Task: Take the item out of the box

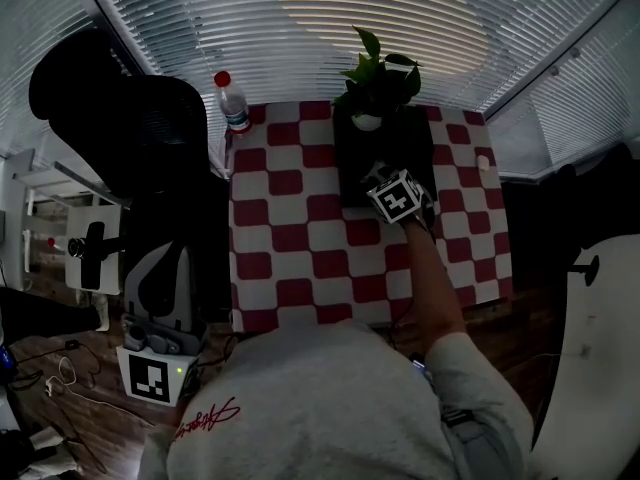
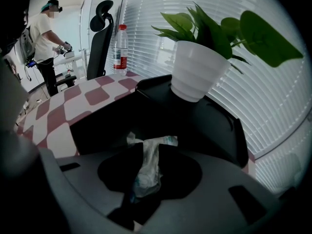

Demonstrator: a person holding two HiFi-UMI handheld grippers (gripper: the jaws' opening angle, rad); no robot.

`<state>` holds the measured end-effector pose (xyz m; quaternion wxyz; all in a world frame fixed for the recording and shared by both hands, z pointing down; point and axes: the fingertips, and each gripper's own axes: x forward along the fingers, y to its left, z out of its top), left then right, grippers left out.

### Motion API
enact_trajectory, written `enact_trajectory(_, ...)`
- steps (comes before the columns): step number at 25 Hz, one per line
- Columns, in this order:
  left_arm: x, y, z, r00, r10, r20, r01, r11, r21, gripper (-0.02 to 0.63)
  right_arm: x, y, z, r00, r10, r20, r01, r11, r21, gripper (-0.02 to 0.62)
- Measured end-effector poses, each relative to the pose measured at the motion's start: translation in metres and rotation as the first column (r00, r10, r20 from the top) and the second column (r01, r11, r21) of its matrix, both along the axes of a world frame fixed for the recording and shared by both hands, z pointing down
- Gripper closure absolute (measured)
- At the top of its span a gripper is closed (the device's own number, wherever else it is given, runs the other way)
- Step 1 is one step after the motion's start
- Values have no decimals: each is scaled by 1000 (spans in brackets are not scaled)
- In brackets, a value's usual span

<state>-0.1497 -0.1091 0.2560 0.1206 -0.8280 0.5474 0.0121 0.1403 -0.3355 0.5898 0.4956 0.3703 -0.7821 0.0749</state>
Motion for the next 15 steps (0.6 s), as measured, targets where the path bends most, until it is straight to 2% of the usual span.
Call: enact_trajectory(15,-7,7,-2,1000,-14,-13,14,1000,7,589,-1,2,-6,1000,-17,-26,18,998,59,530)
